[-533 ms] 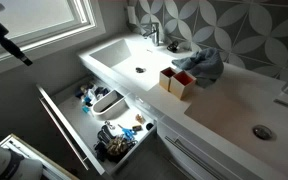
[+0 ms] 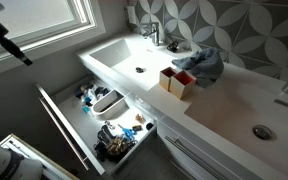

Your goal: Take the brown hair claw from the drawer and place it in front of the boxes

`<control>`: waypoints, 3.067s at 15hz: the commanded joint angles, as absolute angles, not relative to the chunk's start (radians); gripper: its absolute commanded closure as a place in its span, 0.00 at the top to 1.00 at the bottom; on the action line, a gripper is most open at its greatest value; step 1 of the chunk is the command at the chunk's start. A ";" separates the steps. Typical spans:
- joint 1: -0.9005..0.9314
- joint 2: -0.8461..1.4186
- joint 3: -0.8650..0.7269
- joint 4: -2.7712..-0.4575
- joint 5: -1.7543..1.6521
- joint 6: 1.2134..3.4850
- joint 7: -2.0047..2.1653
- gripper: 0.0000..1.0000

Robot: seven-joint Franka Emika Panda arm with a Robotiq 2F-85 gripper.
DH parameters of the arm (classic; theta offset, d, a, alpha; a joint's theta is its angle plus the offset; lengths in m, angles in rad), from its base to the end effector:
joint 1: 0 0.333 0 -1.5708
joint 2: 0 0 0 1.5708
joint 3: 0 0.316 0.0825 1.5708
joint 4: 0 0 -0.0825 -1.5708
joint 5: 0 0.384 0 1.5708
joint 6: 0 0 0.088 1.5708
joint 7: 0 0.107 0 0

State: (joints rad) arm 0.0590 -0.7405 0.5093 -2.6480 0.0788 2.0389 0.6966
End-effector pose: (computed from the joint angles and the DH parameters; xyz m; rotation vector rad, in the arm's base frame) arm 0.2937 0.1913 0.4473 2.9164 -0.3945 0.2978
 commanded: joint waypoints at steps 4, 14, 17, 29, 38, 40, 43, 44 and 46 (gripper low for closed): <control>0.089 -0.729 0.482 -2.647 0.054 2.039 0.717 1.00; 0.037 -0.761 0.299 -2.717 -0.071 2.122 0.495 1.00; -0.058 -0.727 0.197 -2.744 -0.161 2.190 0.403 1.00; -0.235 -0.451 0.112 -2.752 -0.307 2.351 0.402 1.00; -0.285 -0.349 0.151 -2.733 -0.388 2.407 0.535 1.00; -0.310 -0.284 0.151 -2.731 -0.458 2.442 0.615 1.00; -0.322 -0.181 0.131 -2.719 -0.557 2.490 0.744 1.00; -0.320 -0.148 0.123 -2.716 -0.596 2.508 0.788 1.00; -0.312 -0.073 0.103 -2.700 -0.709 2.537 0.902 1.00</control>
